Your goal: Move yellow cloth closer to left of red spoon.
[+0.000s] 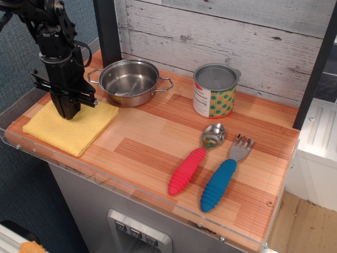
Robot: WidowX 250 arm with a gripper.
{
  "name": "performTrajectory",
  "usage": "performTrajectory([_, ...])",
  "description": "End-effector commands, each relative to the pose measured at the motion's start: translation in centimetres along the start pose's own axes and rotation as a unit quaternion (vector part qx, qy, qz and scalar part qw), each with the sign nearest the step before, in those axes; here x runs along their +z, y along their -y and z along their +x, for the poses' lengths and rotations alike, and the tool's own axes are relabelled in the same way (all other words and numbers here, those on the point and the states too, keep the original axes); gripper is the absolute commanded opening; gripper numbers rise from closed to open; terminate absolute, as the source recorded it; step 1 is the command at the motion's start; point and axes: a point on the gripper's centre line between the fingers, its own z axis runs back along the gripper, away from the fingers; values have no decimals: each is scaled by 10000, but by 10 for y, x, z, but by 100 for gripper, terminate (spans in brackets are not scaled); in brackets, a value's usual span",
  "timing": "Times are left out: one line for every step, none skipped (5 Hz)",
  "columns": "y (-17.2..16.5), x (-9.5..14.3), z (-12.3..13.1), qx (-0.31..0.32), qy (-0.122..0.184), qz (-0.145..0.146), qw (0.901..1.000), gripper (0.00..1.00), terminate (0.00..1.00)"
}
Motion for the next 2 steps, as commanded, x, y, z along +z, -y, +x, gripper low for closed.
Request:
performTrajectory([15,7,0,-13,144,-2,9999,0,0])
performTrajectory([23,0,-6,-28,103,20,9999,0,0])
